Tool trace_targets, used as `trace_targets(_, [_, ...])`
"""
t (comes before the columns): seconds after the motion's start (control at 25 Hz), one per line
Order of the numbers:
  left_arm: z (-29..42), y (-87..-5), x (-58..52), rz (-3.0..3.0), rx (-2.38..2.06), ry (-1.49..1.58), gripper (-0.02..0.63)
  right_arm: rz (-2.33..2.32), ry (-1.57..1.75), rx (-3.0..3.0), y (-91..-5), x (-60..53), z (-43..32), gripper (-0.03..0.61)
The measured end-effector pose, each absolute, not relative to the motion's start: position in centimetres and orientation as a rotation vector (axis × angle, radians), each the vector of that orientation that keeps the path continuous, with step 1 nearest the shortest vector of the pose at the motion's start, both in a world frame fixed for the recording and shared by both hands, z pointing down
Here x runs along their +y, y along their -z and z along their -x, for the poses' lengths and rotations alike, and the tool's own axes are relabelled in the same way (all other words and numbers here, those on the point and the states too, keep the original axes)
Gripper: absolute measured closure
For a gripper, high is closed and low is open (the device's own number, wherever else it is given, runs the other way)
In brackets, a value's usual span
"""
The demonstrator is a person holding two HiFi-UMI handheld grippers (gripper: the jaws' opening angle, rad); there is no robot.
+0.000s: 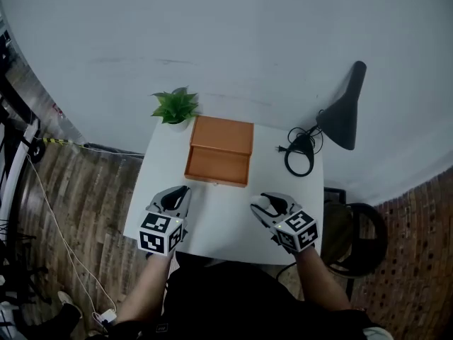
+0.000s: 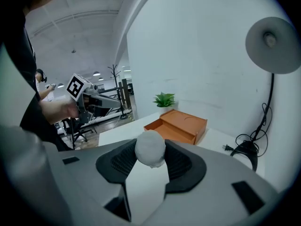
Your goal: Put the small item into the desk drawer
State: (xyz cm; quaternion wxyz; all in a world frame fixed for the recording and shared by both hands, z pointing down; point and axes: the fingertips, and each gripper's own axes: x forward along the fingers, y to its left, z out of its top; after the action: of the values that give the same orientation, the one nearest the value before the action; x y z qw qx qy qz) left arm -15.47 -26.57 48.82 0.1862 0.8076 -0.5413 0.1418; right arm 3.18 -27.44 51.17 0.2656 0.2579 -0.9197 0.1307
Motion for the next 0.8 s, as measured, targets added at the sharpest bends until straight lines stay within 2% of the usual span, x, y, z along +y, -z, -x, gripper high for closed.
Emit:
trace_targets(0.52, [24.9, -49.1, -28.0, -2.415, -1.318, -0.415, 0.578, -0.871, -0.37, -2.459, -50.2, -27.1, 8.8, 0.4])
trace_targets(0.8, [25.2, -49.8, -28.8, -2.443, -1.226, -0.393, 0.578, -0.878, -0.325, -2.425, -49.9, -27.3, 11.0, 0.4])
